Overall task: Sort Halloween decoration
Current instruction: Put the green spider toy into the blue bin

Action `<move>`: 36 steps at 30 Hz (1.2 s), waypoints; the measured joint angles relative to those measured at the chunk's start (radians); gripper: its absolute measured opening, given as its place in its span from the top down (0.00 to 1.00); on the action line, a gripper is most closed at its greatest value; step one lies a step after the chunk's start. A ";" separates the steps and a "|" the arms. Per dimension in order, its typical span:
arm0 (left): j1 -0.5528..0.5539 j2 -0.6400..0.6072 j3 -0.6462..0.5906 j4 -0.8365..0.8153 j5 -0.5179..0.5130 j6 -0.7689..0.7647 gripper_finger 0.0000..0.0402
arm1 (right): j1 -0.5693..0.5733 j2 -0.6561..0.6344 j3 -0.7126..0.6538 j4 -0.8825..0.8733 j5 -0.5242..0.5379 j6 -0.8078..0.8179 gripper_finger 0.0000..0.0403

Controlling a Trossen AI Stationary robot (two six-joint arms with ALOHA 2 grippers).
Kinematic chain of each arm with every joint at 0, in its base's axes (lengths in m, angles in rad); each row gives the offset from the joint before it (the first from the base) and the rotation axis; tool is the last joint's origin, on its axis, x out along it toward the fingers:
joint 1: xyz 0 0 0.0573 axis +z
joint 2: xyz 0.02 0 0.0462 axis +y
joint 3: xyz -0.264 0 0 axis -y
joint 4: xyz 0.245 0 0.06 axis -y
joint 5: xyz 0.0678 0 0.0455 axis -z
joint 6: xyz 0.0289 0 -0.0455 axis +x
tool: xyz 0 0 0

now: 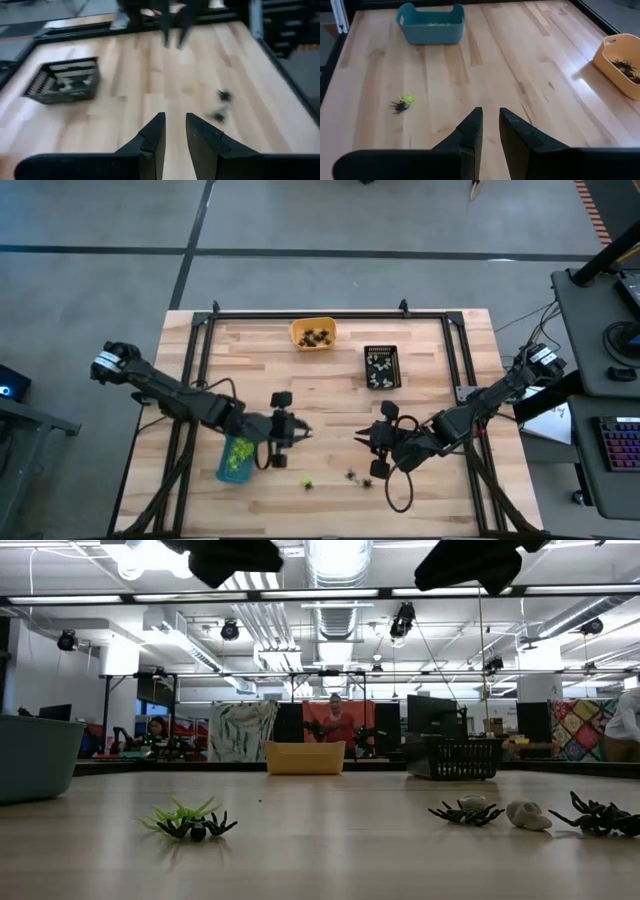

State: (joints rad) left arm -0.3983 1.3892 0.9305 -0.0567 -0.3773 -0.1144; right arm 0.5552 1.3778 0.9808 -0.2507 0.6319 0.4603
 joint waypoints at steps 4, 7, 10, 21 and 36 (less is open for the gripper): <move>-0.069 0.007 -0.036 -0.013 0.059 -0.004 0.85 | -0.001 -0.002 0.011 -0.004 -0.005 0.000 0.86; -0.116 0.032 -0.060 -0.014 0.144 -0.004 0.85 | -0.001 -0.002 0.011 -0.005 -0.008 0.000 0.86; -0.151 0.068 -0.078 -0.013 0.158 -0.019 0.85 | -0.001 -0.002 0.011 -0.005 -0.012 0.000 0.86; -0.184 0.252 -0.082 -0.006 0.152 -0.084 0.85 | 0.000 -0.002 0.011 -0.005 -0.013 0.013 0.86; -0.194 0.363 -0.057 0.106 0.171 -0.084 0.82 | 0.000 -0.001 0.011 -0.005 -0.014 0.010 0.86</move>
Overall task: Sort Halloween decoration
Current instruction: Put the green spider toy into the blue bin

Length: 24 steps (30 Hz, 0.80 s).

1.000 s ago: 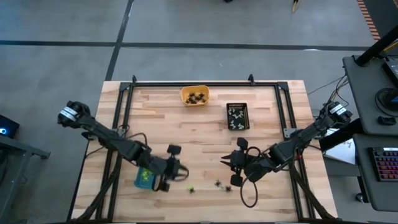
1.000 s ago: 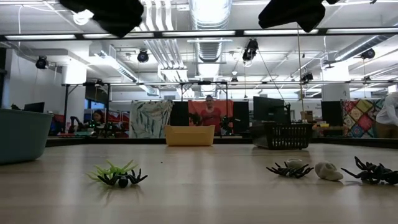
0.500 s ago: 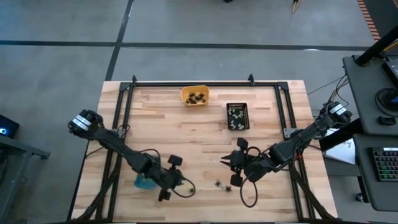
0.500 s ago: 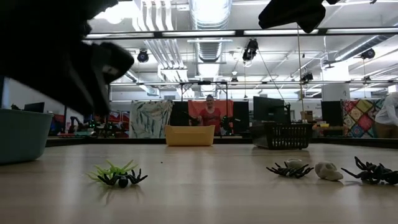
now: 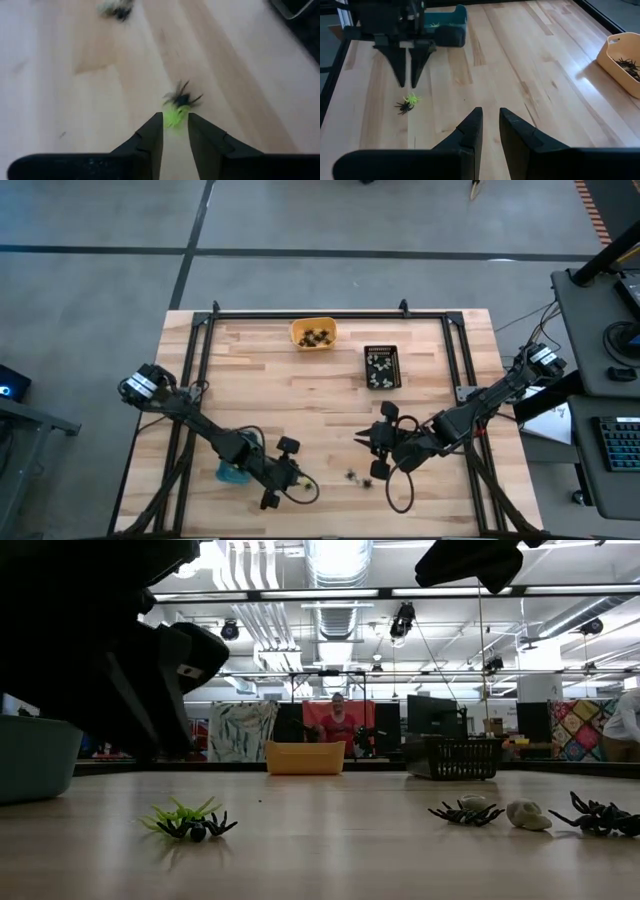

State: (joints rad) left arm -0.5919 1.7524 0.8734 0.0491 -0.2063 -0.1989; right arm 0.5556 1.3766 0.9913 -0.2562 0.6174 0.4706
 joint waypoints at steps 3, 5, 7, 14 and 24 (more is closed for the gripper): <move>-0.003 0.031 0.005 0.031 0.015 0.007 0.76 | 0.000 0.000 0.000 0.000 0.000 0.000 0.86; -0.003 0.044 0.009 0.030 0.016 0.007 0.70 | 0.000 0.000 0.000 0.000 0.000 0.000 0.86; -0.003 0.045 0.009 0.031 0.016 0.007 0.65 | 0.000 0.000 0.000 0.000 0.000 0.000 0.86; -0.003 0.046 0.007 0.034 0.016 0.006 0.56 | 0.000 0.000 0.000 0.000 0.000 0.000 0.86; -0.003 0.060 -0.011 0.055 0.011 -0.008 0.60 | 0.000 0.000 0.000 0.000 0.001 0.000 0.86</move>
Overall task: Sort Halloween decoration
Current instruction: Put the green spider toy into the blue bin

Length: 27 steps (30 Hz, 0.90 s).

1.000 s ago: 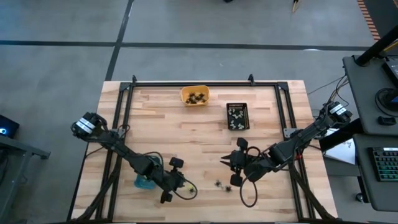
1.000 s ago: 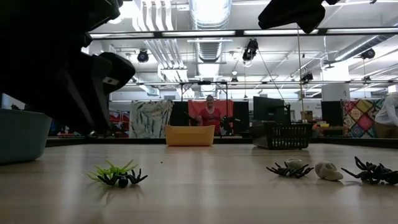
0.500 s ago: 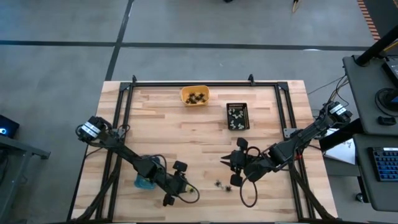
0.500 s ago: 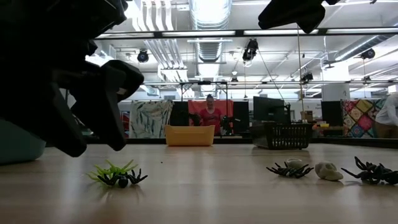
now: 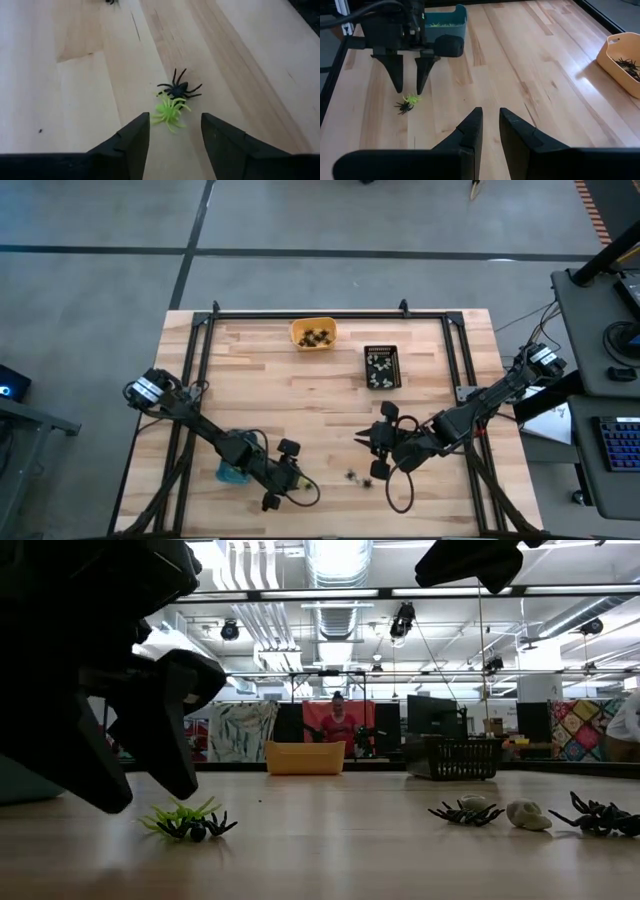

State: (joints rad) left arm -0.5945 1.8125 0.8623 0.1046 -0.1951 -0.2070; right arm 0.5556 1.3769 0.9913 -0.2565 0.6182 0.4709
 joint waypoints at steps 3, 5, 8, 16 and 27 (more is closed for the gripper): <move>0.000 0.024 0.000 0.022 0.000 0.004 0.60 | 0.000 0.000 0.000 0.000 0.000 0.000 0.86; 0.000 0.036 -0.001 0.034 -0.001 0.008 0.60 | 0.000 0.000 0.000 0.000 0.000 0.000 0.86; 0.001 0.044 0.000 0.038 -0.002 0.008 0.60 | 0.000 0.000 -0.001 0.000 0.000 0.000 0.86; 0.001 0.045 0.000 0.036 -0.003 -0.009 0.62 | 0.000 0.000 -0.003 0.000 0.002 -0.003 0.86; 0.007 0.047 -0.001 0.045 -0.008 -0.068 0.75 | 0.000 0.000 -0.003 0.000 0.003 -0.003 0.86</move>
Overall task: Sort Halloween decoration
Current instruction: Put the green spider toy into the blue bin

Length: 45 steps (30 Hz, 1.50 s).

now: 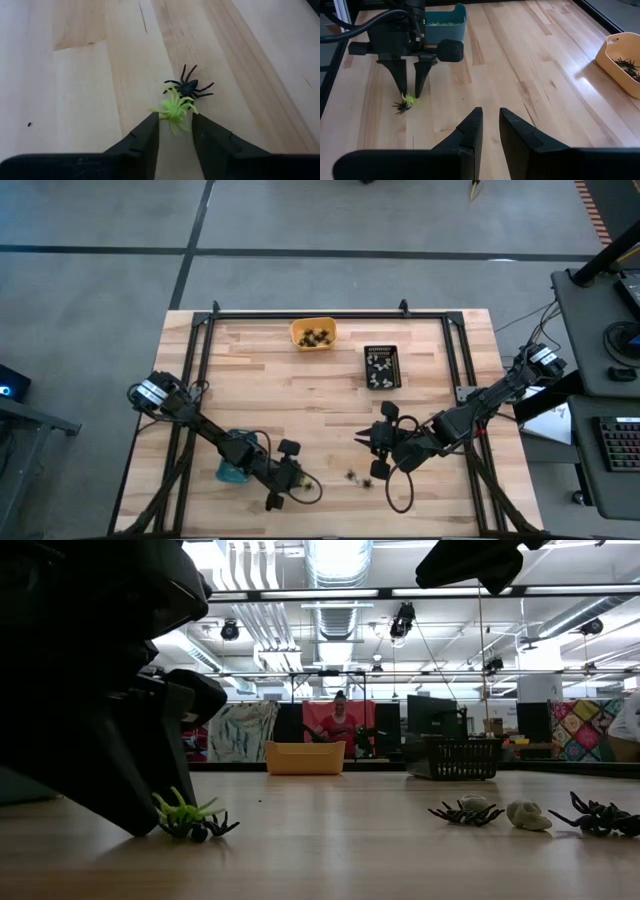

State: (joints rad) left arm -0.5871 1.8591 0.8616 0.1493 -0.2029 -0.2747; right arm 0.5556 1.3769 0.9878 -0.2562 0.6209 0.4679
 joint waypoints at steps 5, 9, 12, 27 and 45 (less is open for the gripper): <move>0.001 0.000 0.000 0.000 -0.001 -0.002 0.84 | 0.000 0.000 0.000 0.000 0.000 0.000 0.86; 0.001 0.000 0.000 0.000 -0.017 -0.022 0.92 | 0.000 0.000 0.000 0.000 0.000 0.000 0.86; 0.000 0.000 -0.001 0.000 -0.024 -0.027 0.98 | 0.000 0.000 0.000 0.000 0.000 0.000 0.86; 0.000 -0.085 -0.007 -0.068 -0.068 -0.015 1.00 | 0.000 0.000 0.000 0.000 0.000 -0.005 0.86; -0.007 -0.571 0.057 -0.792 0.167 -0.401 1.00 | -0.002 0.000 -0.001 0.001 0.009 -0.033 0.86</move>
State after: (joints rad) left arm -0.5937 1.2879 0.9190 -0.6423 -0.0355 -0.6756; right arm 0.5533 1.3773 0.9871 -0.2550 0.6300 0.4348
